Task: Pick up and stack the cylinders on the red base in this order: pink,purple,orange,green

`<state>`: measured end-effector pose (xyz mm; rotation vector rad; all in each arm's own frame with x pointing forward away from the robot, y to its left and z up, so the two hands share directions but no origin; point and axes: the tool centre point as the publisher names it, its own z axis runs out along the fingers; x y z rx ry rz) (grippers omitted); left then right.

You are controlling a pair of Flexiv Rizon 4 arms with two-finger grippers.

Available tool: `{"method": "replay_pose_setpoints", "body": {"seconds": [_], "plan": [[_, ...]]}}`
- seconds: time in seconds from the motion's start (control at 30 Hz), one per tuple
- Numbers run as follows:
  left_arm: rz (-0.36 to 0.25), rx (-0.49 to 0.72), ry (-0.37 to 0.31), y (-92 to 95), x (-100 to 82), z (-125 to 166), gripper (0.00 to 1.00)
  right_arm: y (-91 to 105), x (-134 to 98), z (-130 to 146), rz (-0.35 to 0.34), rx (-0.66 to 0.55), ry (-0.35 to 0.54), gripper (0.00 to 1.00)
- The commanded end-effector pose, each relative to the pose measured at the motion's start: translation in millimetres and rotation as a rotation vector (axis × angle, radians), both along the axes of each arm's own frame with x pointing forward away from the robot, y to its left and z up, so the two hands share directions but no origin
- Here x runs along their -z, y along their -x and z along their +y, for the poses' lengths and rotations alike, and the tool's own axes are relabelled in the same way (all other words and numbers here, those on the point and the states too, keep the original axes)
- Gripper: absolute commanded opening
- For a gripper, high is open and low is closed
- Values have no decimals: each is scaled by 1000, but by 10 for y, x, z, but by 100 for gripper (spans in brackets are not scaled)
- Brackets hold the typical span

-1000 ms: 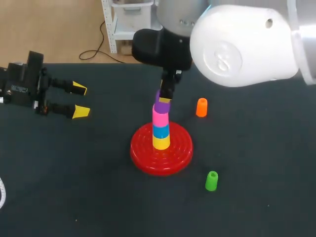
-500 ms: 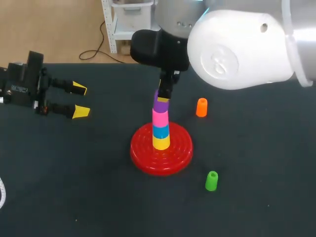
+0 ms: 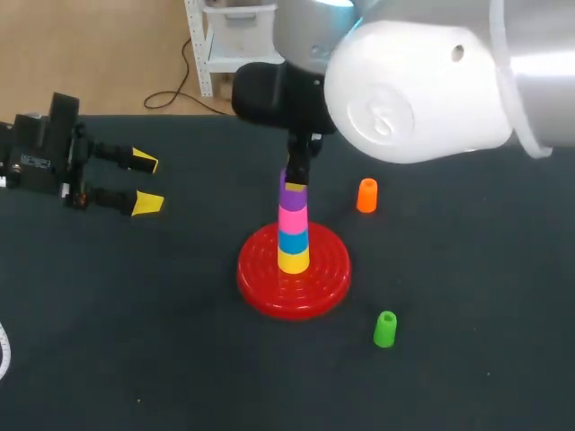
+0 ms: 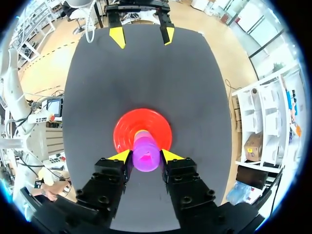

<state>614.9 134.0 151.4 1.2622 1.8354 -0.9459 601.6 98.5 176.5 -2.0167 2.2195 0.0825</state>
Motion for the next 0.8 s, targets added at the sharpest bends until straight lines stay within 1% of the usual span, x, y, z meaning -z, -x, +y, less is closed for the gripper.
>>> {"method": "replay_pose_setpoints", "body": {"seconds": [0.03, 0.4, 0.57, 0.73, 0.77, 0.8], "plan": [[-3, 0, 3, 4, 9, 6, 100, -35, 132, 41, 17, 6, 19, 0], [-3, 0, 3, 4, 9, 6, 100, -9, 165, -9, 23, 21, 29, 0], [-3, 0, 3, 4, 9, 6, 100, 51, 222, -36, 31, 21, 40, 0], [-3, 0, 3, 4, 9, 6, 100, 61, 154, -29, 21, 18, 27, 0], [-3, 0, 3, 4, 9, 6, 100, 55, 126, -24, 18, 18, 24, 15], [-3, 0, 3, 4, 9, 6, 100, 51, 97, -21, 13, 19, 20, 36]]}}
